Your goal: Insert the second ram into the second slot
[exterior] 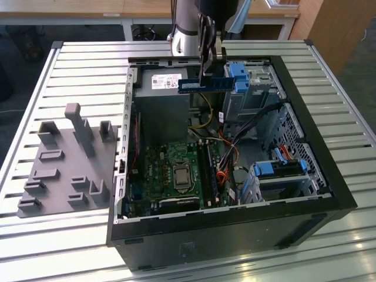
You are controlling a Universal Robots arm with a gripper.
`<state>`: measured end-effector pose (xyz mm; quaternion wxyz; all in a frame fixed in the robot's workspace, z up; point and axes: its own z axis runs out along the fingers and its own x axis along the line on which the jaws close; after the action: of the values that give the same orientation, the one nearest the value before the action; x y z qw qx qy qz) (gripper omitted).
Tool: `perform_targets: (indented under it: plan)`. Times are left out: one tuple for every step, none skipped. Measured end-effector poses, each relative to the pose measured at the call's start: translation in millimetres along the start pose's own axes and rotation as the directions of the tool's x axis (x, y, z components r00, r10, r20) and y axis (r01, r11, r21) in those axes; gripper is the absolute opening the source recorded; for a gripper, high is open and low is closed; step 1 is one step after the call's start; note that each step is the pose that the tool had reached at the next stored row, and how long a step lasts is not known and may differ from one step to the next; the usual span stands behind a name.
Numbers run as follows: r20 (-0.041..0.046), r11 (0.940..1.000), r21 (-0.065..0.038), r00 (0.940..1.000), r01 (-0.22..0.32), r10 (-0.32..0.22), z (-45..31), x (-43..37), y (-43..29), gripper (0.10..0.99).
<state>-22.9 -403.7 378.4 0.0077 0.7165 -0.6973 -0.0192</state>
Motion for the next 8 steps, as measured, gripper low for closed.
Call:
perform_targets:
  plan:
    - [0.0001, 1.0, 0.0, 1.0, 0.0, 0.0, 0.0, 0.5, 0.0, 0.129]
    - [0.0001, 1.0, 0.0, 1.0, 0.0, 0.0, 0.0, 0.9, 0.1, 0.129]
    - [0.0, 1.0, 0.0, 1.0, 0.0, 0.0, 0.0, 1.3, 0.1, 0.129]
    - [0.0, 1.0, 0.0, 1.0, 0.0, 0.0, 0.0, 1.6, 0.1, 0.129]
    - [0.0001, 1.0, 0.0, 1.0, 0.0, 0.0, 0.0, 1.8, 0.1, 0.129]
    - [0.0, 1.0, 0.0, 1.0, 0.0, 0.0, 0.0, 2.0, 0.1, 0.129]
    - [0.0, 1.0, 0.0, 1.0, 0.0, 0.0, 0.0, 2.3, 0.1, 0.129]
    - [0.0, 1.0, 0.0, 1.0, 0.0, 0.0, 0.0, 2.6, 0.1, 0.129]
